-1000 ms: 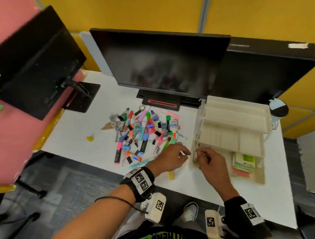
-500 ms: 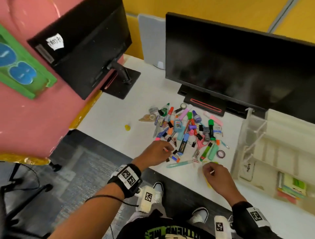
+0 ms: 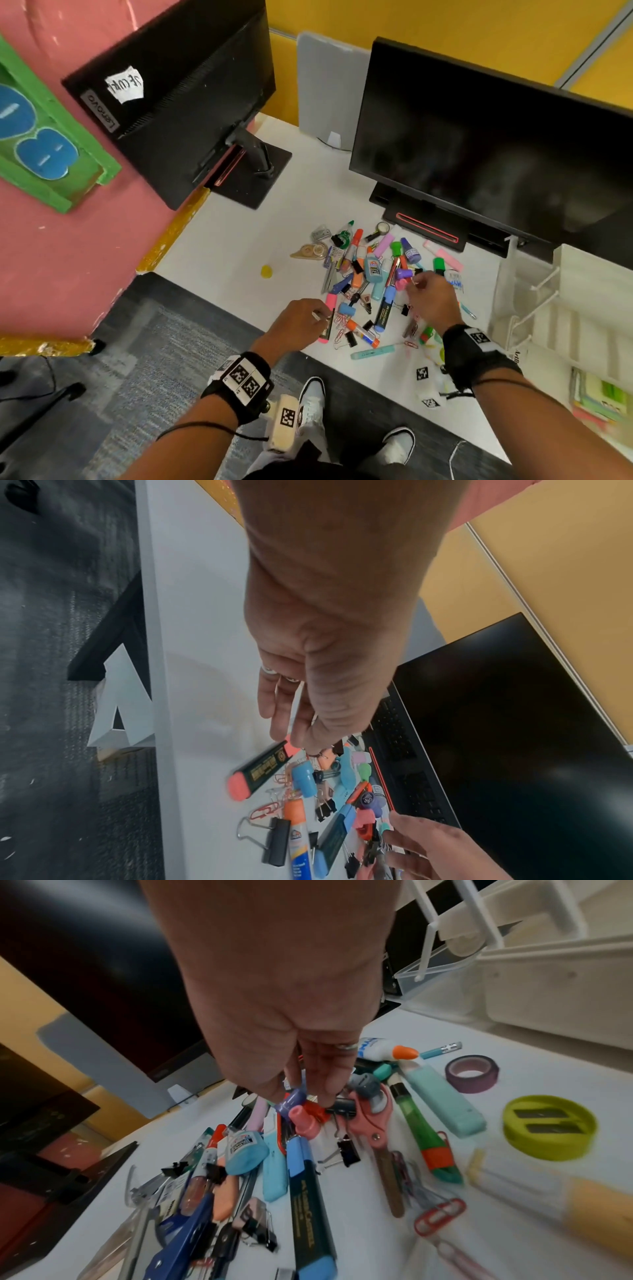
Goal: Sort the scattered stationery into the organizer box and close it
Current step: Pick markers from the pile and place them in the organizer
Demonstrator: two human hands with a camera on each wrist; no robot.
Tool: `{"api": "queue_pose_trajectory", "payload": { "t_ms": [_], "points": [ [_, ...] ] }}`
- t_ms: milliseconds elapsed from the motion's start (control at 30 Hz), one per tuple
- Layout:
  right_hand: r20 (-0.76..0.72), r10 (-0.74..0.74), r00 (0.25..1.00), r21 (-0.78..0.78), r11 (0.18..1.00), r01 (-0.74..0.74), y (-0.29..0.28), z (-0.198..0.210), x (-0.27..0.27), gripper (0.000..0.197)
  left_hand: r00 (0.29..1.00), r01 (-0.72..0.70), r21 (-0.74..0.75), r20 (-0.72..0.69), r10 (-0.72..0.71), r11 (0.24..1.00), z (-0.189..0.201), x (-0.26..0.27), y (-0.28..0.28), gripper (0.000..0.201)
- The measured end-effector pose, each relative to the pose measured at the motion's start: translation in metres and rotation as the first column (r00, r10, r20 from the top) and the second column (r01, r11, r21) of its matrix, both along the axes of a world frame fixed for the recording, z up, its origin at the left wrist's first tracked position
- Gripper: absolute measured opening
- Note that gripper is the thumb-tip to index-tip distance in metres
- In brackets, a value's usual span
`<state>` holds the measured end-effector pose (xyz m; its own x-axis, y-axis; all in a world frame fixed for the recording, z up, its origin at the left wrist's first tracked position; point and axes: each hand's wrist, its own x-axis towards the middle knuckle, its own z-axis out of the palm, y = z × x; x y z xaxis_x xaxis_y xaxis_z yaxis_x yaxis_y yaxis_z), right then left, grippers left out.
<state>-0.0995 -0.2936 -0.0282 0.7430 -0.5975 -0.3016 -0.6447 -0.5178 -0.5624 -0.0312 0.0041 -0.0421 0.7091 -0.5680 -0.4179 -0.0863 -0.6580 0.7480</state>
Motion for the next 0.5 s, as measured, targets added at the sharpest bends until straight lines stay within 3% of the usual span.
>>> {"api": "queue_pose_trajectory", "payload": {
  "t_ms": [200, 500],
  "points": [
    [-0.074, 0.012, 0.997, -0.068, 0.998, -0.017, -0.006, -0.031, 0.033, 0.05, 0.999, -0.04, -0.017, -0.015, 0.04, 0.999, -0.008, -0.006, 0.023, 0.014],
    [-0.076, 0.007, 0.997, -0.282, 0.959, -0.028, 0.009, -0.034, 0.029, 0.02, 0.995, -0.095, -0.016, -0.039, 0.094, 0.995, -0.012, -0.004, 0.04, 0.018]
  ]
}}
